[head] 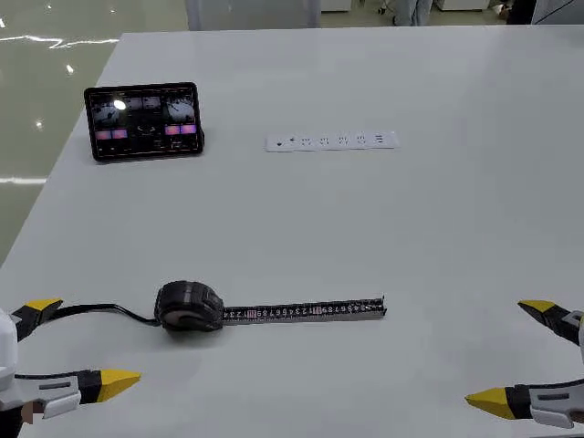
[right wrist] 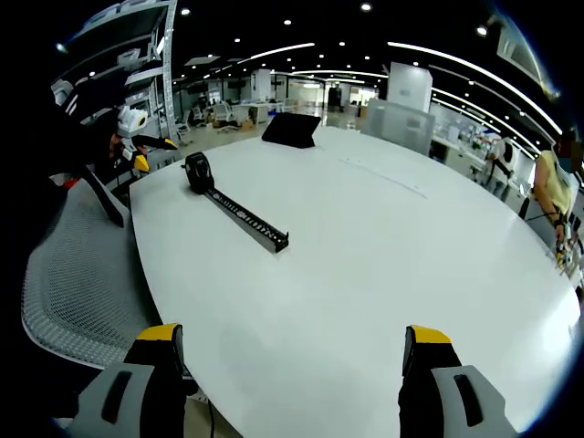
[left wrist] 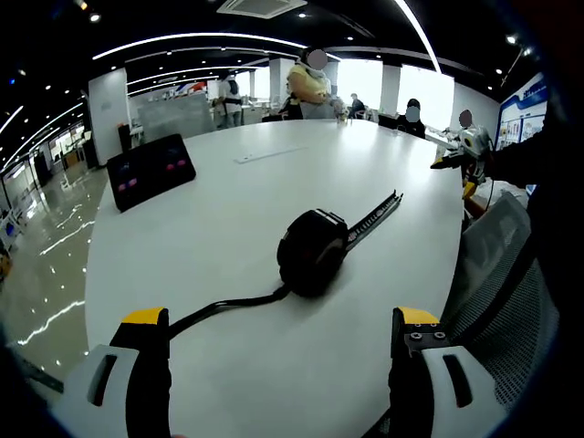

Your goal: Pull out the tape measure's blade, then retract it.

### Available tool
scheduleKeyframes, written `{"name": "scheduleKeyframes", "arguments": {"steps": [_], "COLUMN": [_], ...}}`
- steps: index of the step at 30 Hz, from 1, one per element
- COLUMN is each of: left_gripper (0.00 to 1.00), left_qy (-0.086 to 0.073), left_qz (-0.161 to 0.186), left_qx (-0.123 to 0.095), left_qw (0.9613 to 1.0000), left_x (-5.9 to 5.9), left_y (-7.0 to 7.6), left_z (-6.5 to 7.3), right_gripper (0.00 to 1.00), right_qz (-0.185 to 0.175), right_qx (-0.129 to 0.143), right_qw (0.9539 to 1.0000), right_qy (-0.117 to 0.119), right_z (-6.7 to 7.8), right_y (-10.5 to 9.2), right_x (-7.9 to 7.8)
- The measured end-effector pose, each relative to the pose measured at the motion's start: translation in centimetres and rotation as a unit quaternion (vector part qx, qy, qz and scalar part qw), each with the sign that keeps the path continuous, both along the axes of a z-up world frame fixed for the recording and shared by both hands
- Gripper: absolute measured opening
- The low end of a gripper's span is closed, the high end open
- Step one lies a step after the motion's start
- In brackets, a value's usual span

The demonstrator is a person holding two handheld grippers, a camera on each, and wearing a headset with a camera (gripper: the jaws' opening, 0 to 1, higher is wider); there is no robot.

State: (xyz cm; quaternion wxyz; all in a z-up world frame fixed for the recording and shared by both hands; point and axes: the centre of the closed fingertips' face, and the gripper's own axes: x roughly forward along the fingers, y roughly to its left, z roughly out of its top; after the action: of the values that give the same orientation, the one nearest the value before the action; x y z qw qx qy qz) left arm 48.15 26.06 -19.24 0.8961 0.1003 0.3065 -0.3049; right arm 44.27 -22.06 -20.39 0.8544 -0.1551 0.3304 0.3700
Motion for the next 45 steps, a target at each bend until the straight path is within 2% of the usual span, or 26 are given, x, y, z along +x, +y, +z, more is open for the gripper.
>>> {"name": "scheduleKeyframes", "arguments": {"steps": [6, 14, 27, 34, 41, 45], "left_gripper": [0.99, 0.99, 0.99, 0.99, 0.99, 0.99], "left_qy": [0.003, 0.002, 0.006, 0.011, 0.003, 0.0], "left_qz": [0.003, 0.004, 0.006, 0.018, 0.046, 0.057], "left_qx": [-0.002, 0.002, 0.001, -0.001, -0.034, -0.031], "left_qw": [1.0, 1.0, 1.0, 0.9998, 0.9984, 0.9979], "left_x": [-0.2, 0.1, 0.4, 0.6, 1.6, 2.4], "left_y": [0.4, 0.6, 0.6, -0.3, -1.9, -2.7], "left_z": [-0.1, 0.0, 0.1, -0.1, 0.7, 0.9], "right_gripper": [0.99, 0.99, 0.99, 0.99, 0.99, 0.99], "right_qz": [-0.003, -0.015, -0.005, 0.014, 0.047, 0.068], "right_qx": [-0.011, -0.007, -0.018, -0.034, -0.052, -0.058], "right_qw": [0.9999, 0.9999, 0.9998, 0.9993, 0.9976, 0.996], "right_qy": [0.005, 0.003, 0.009, 0.001, -0.001, 0.004], "right_z": [-0.1, 0.1, 0.5, 1.4, 1.9, 1.9], "right_y": [-0.5, -0.9, -1.3, -1.2, -0.6, -0.1], "right_x": [-0.6, -0.5, -0.1, 1.2, 2.5, 3.0]}}
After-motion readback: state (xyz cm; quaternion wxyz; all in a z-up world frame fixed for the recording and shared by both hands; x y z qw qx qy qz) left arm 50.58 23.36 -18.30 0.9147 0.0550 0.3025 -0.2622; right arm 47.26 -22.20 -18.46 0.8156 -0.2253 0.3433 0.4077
